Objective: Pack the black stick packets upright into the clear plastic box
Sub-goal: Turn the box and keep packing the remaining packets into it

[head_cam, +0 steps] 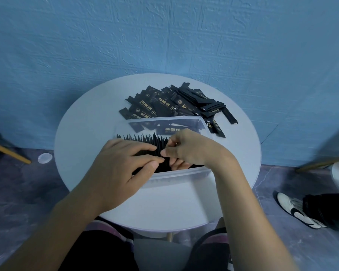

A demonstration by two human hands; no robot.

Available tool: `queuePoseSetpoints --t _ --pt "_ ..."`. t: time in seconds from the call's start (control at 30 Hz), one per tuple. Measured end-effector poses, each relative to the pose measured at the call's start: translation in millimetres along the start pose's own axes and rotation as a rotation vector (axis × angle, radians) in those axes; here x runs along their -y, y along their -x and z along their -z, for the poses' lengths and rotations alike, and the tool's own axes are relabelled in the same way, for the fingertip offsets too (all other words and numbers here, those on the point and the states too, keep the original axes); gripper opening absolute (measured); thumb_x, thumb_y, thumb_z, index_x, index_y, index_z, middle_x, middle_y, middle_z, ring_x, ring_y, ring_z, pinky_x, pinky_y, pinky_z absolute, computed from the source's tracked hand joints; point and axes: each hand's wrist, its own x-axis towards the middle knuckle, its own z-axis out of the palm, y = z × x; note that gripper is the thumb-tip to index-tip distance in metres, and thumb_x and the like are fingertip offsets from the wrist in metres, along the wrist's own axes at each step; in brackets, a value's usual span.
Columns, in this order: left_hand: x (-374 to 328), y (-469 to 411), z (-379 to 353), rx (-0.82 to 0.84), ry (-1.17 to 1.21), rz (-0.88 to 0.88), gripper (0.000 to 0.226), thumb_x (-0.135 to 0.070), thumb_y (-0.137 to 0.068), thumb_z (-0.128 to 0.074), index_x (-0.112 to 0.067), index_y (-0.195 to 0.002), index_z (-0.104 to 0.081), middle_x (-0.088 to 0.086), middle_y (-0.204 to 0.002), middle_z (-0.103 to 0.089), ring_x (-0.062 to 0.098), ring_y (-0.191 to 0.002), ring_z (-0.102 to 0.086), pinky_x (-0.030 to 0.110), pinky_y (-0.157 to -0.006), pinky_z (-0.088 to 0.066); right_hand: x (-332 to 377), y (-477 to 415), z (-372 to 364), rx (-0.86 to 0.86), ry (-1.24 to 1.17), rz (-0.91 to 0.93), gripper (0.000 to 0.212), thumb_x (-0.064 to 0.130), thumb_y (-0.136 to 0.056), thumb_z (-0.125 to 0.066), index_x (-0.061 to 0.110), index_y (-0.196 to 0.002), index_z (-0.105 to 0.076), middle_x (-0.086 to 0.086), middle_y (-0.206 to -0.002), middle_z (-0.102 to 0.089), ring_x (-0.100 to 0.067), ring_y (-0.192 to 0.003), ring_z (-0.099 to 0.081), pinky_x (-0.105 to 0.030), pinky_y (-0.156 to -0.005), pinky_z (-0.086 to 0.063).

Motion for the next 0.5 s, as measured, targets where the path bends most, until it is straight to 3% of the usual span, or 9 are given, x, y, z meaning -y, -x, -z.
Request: queuePoseSetpoints --t 0.33,0.5 --pt "-1 -3 4 0.038 -0.012 -0.02 0.038 -0.041 -0.101 -0.039 -0.037 -0.113 -0.075 -0.015 -0.126 -0.065 0.009 -0.116 -0.059 0.04 -0.097 -0.041 -3 3 1 0.005 -0.087 0.039 0.014 0.011 -0.102 -0.056 0.008 -0.089 -0.061 -0.01 -0.074 -0.07 -0.017 -0.062 -0.069 -0.024 -0.062 -0.06" --pt "-6 -12 7 0.056 0.016 -0.034 0.036 -0.04 -0.098 -0.042 -0.033 -0.112 -0.074 -0.019 -0.118 -0.067 0.007 -0.105 -0.061 0.033 -0.084 -0.05 -4 3 2 -0.022 -0.103 0.048 0.01 0.003 -0.102 -0.053 0.006 -0.095 -0.06 -0.012 -0.077 -0.067 -0.02 -0.064 -0.066 -0.026 -0.062 -0.06"
